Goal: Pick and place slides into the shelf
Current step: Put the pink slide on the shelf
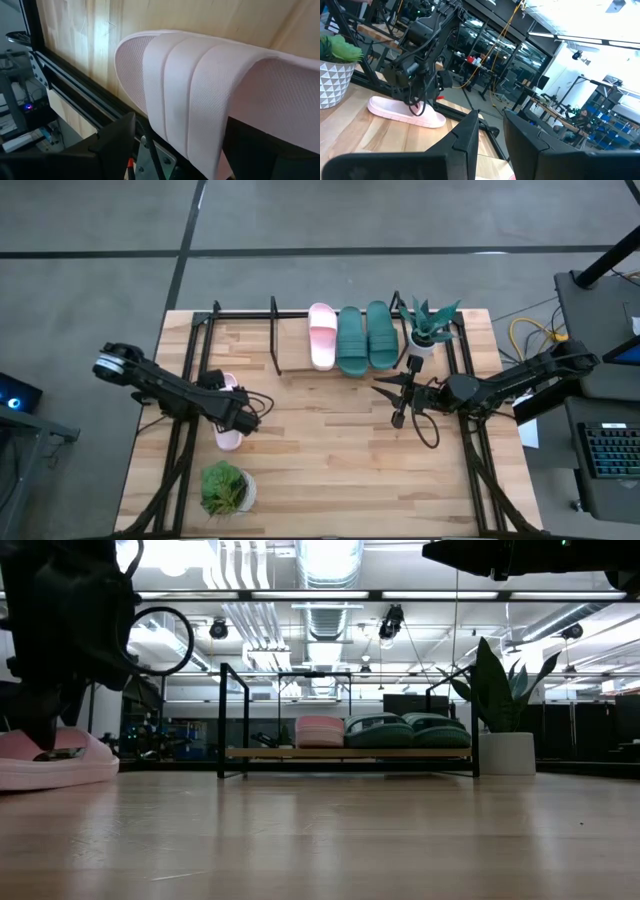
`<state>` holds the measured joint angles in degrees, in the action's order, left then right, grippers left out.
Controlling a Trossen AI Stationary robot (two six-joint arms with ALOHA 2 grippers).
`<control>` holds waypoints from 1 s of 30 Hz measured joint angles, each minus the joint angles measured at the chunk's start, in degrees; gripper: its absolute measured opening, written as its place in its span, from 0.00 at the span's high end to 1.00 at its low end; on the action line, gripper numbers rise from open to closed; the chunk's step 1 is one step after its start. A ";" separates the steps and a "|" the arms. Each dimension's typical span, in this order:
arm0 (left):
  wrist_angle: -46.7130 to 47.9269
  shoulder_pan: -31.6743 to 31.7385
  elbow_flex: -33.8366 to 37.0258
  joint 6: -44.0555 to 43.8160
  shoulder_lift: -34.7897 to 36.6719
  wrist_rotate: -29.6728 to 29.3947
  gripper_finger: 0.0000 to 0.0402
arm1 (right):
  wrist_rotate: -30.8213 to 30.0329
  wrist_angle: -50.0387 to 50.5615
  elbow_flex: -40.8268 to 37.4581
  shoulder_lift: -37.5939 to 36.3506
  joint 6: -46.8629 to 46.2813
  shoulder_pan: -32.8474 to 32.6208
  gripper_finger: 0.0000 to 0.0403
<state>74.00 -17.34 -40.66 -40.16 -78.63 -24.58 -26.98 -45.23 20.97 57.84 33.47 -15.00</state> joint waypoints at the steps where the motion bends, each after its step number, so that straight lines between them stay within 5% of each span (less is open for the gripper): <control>1: -0.03 0.00 0.00 0.00 -0.31 0.00 0.36 | 0.00 0.00 0.00 0.00 0.00 0.02 0.80; 7: 0.02 0.02 0.00 0.00 -2.01 0.02 0.49 | 0.00 0.00 0.00 0.00 0.00 0.01 0.80; 20: 0.70 0.02 0.02 0.24 -3.04 0.50 0.96 | 0.00 0.00 0.00 0.00 0.00 0.02 0.80; 30: 4.68 0.04 -2.98 0.67 -3.00 0.83 0.99 | 0.00 -0.01 0.00 0.00 0.02 0.02 0.80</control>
<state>78.68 -17.30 -43.65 -39.49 -81.63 -23.75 -26.98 -45.24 20.97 57.84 33.50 -14.98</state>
